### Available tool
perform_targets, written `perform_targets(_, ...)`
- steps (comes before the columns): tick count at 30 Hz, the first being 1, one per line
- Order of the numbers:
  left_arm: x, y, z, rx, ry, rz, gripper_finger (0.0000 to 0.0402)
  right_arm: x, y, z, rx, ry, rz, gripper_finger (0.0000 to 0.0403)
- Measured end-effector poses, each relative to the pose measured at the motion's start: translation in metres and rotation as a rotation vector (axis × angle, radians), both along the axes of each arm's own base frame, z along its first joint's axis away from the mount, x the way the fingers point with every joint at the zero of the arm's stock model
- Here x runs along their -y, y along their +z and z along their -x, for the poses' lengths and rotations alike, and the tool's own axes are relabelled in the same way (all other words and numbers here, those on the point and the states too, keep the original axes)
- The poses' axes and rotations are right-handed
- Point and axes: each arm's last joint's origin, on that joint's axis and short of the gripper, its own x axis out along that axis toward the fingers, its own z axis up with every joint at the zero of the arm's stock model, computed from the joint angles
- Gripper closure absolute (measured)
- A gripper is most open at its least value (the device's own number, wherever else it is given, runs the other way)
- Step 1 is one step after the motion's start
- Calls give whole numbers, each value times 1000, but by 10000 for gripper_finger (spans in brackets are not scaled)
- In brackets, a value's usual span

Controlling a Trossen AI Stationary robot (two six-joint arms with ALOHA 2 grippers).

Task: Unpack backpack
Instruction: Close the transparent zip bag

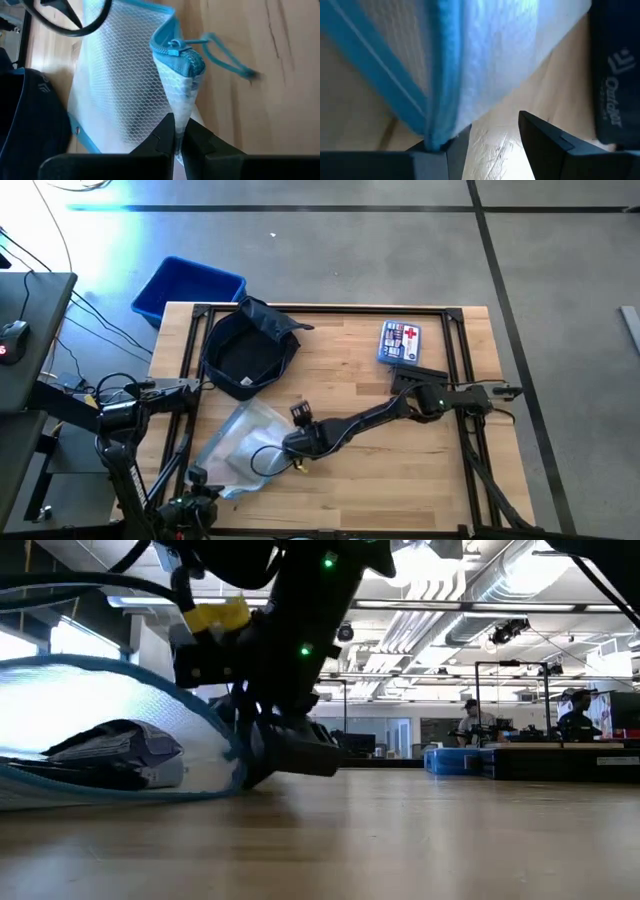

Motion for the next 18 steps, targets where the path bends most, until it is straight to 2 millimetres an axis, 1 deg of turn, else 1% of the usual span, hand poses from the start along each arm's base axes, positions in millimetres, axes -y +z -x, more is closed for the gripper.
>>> perform_targets(3,0,0,0,4,11,11,402,-10,1,-1,40,22,-22,245)
perform_targets(8,1,0,2,0,7,13,402,-34,2,2,72,86,-96,245)
perform_targets(11,1,0,2,6,13,19,402,-48,4,3,129,80,-85,251)
perform_targets(14,1,0,2,20,21,27,402,-62,7,4,199,87,-76,281)
perform_targets(16,1,0,2,27,24,29,402,-69,9,4,232,99,-89,314)
perform_targets(18,1,0,2,35,23,30,402,-74,10,4,251,100,-123,356)
